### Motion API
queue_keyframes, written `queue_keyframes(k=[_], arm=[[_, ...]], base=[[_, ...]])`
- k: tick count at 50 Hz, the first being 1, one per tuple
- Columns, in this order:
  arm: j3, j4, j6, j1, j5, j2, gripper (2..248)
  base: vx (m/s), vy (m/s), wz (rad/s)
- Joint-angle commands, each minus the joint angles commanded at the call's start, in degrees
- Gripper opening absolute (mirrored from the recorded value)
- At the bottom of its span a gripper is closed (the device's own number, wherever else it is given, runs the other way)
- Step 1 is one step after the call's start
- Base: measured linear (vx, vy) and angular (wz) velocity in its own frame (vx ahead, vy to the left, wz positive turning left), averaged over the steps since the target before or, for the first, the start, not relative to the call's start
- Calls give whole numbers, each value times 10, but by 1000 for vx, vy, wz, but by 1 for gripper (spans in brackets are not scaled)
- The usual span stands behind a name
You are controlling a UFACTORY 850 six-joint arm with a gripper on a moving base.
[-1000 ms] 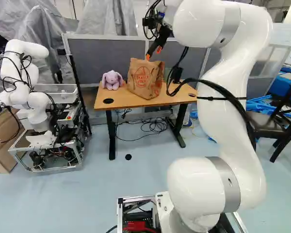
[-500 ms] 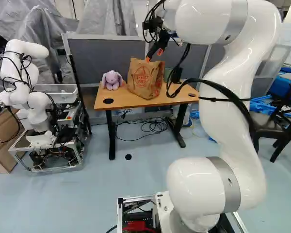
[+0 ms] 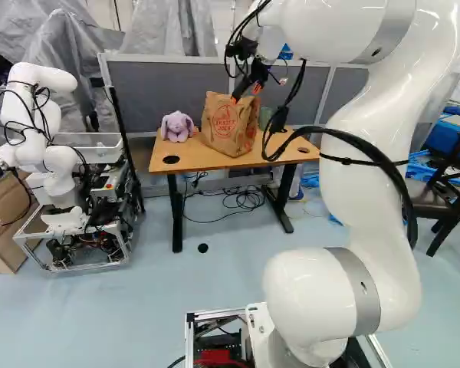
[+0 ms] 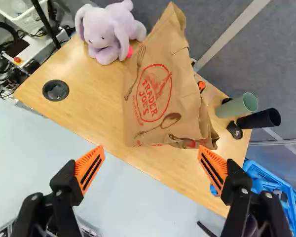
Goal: Pick up the bag on the ground and place it on the table
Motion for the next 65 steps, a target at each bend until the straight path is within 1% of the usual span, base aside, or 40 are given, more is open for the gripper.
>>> queue_keyframes(k=[13, 26, 65], arm=[[75, -14, 46, 4, 75, 31, 247], [161, -31, 98, 8, 160, 68, 247], [463, -88, 282, 22, 459, 194, 247]], base=[[0, 0, 0], [0, 0, 0], [0, 0, 0]])
